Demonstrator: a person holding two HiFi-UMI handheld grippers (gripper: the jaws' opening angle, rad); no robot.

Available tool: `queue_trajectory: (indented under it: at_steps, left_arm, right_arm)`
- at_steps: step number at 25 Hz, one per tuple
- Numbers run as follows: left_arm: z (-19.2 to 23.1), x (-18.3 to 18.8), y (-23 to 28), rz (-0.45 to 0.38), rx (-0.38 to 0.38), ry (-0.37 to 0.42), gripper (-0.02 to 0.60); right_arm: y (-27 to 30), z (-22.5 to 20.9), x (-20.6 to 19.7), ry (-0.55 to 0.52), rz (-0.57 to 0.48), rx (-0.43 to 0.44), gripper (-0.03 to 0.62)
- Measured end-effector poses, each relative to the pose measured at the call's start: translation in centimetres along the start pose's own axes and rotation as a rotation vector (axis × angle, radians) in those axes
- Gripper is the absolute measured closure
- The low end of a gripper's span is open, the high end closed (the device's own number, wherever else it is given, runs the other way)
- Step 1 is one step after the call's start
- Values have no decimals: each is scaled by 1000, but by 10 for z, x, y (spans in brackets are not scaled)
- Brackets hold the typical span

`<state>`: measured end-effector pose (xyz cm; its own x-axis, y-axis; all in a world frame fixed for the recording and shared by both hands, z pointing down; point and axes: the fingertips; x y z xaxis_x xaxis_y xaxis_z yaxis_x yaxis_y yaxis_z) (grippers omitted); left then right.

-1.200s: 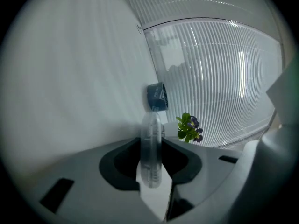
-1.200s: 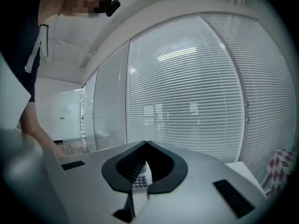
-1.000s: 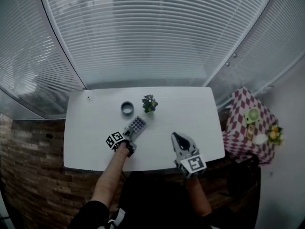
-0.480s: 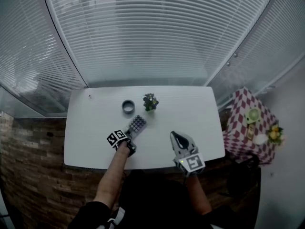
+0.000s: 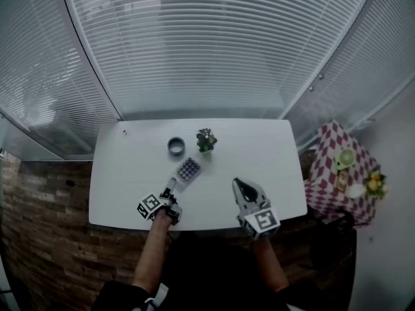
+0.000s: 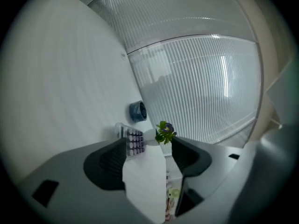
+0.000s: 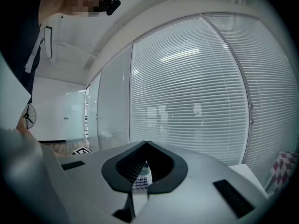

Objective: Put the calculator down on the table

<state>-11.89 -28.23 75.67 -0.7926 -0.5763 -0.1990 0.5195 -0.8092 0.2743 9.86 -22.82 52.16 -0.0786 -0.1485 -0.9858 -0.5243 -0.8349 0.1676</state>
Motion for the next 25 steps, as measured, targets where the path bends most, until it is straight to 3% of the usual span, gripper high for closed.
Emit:
queue_trajectory:
  at_steps: [3, 13, 25]
  left_arm:
    - [-26, 9, -12, -33, -48, 45, 299]
    - [-73, 32, -34, -113, -154, 43, 299]
    - [-85, 36, -42, -149, -186, 10, 299]
  right_arm:
    - [2, 0, 2, -1, -2, -1, 588]
    - [5, -1, 9, 5, -22, -6, 588]
    - [6, 3, 7, -8, -24, 15, 588]
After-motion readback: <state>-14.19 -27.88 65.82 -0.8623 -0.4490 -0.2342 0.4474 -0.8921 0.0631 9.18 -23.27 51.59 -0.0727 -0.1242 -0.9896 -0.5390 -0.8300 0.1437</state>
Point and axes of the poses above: the fingertips, and each gripper's own axes: y forward along the fingers, z to its left, x out of its top, and after that the axes turned 1 degree about -z, right-handed
